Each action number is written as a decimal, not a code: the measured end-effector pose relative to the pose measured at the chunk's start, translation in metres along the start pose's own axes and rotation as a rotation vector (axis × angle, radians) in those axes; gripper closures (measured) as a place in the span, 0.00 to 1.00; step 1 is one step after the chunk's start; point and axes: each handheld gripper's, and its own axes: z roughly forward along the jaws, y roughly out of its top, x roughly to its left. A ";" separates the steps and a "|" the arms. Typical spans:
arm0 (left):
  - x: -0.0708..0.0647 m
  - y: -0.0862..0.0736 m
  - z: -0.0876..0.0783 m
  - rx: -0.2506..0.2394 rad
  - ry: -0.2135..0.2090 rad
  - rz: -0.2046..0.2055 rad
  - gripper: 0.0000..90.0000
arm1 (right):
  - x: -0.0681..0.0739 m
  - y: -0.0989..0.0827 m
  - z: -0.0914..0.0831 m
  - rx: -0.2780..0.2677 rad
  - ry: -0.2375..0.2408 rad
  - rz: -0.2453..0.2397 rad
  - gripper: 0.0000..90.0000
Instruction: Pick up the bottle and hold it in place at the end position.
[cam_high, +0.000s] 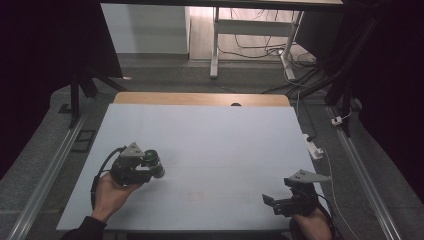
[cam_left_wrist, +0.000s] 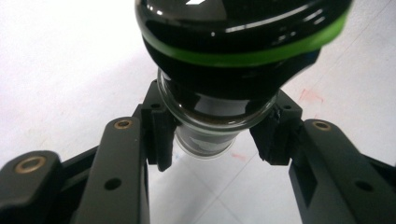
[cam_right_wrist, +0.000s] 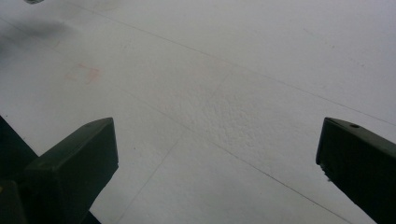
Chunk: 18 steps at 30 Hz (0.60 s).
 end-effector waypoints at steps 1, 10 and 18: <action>-0.001 0.003 0.002 0.002 -0.004 0.005 0.60 | 0.000 0.000 0.001 -0.001 0.003 0.000 0.00; -0.005 0.024 0.016 0.013 -0.027 0.029 0.60 | -0.003 0.001 0.001 -0.006 0.017 0.021 0.00; -0.004 0.049 0.030 -0.001 -0.044 0.048 0.60 | -0.003 0.002 0.003 0.003 0.016 0.023 0.00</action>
